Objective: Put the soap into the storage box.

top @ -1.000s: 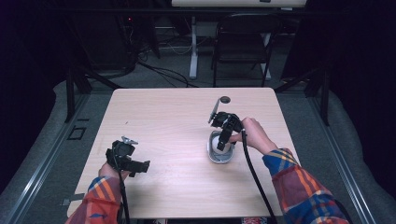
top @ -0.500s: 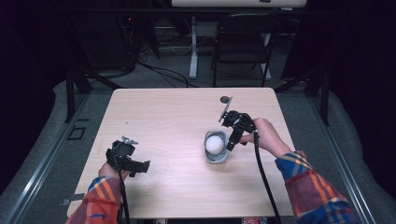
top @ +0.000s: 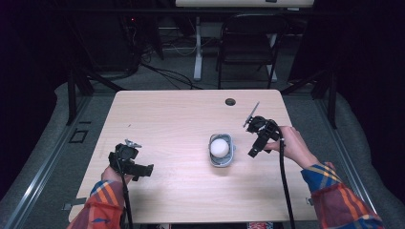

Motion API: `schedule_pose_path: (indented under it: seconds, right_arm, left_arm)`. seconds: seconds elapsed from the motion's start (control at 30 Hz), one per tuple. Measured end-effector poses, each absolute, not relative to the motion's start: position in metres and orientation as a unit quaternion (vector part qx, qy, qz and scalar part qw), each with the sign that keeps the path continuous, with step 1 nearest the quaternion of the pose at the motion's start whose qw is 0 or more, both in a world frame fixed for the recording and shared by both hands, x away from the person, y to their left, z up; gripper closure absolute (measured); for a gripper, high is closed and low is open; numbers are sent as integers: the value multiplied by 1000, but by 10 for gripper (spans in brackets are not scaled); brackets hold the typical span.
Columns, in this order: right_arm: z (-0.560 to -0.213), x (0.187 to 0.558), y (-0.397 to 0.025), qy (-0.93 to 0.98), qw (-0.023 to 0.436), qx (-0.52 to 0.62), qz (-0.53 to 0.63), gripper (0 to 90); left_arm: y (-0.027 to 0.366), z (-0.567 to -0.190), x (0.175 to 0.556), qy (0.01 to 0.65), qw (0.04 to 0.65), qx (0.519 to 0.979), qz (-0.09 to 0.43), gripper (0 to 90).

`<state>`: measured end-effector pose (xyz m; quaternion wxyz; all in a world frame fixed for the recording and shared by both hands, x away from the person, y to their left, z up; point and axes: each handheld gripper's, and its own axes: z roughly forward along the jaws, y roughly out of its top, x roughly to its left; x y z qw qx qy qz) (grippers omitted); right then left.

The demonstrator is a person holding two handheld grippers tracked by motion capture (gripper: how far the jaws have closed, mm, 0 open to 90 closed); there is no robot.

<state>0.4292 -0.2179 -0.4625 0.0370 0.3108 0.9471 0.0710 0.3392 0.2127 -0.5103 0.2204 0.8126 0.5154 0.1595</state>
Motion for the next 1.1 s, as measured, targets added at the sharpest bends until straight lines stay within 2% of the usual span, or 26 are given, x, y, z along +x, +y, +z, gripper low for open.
schedule_pose_path:
  seconds: [0.47, 0.77, 0.97, 1.1]
  right_arm:
    - [-471, 406, -259, 936, 49, 339, 79, 39]
    - [-495, 387, -274, 924, 84, 360, 99, 35]
    - [-525, 386, -274, 928, 59, 363, 52, 33]
    - [-518, 389, -272, 929, 70, 359, 65, 47]
  left_arm:
    - [213, -510, 339, 515, 220, 813, 160, 2]
    - [213, -511, 339, 510, 224, 815, 157, 2]
    - [213, -510, 338, 506, 234, 815, 155, 1]
    - [213, -510, 338, 508, 233, 814, 158, 1]
